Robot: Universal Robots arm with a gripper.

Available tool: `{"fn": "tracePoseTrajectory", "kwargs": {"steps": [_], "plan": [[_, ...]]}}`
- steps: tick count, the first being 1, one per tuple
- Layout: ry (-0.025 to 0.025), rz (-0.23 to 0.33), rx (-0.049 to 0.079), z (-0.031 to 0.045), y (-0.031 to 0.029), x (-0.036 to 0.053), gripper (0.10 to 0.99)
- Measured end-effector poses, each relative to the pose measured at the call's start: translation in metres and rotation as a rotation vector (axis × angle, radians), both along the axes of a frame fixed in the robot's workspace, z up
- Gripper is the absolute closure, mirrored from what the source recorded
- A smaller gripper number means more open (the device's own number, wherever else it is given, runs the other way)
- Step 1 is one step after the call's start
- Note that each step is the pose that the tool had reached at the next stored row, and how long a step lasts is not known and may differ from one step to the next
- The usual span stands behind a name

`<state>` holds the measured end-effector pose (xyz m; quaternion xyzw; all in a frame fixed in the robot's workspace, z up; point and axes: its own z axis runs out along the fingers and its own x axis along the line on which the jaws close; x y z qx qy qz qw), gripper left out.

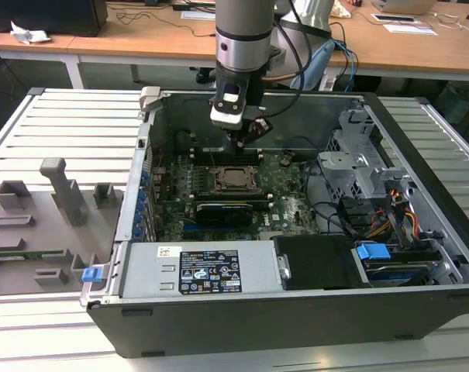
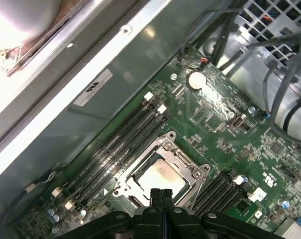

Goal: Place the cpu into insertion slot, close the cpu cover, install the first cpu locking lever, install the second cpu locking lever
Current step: 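Install the first cpu locking lever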

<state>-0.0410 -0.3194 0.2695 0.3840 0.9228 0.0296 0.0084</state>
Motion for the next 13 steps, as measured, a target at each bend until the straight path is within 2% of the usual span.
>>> {"fn": "tracePoseTrajectory", "kwargs": {"steps": [1, 5, 11, 13], "plan": [[0.0000, 0.038, 0.000, 0.0000, 0.0000, 0.0000, 0.980], [0.0000, 0.117, 0.000, 0.0000, 0.0000, 0.0000, 0.980], [0.0000, 0.307, 0.000, 0.0000, 0.0000, 0.0000, 0.980], [0.0000, 0.346, 0.000, 0.0000, 0.0000, 0.0000, 0.980]]}}
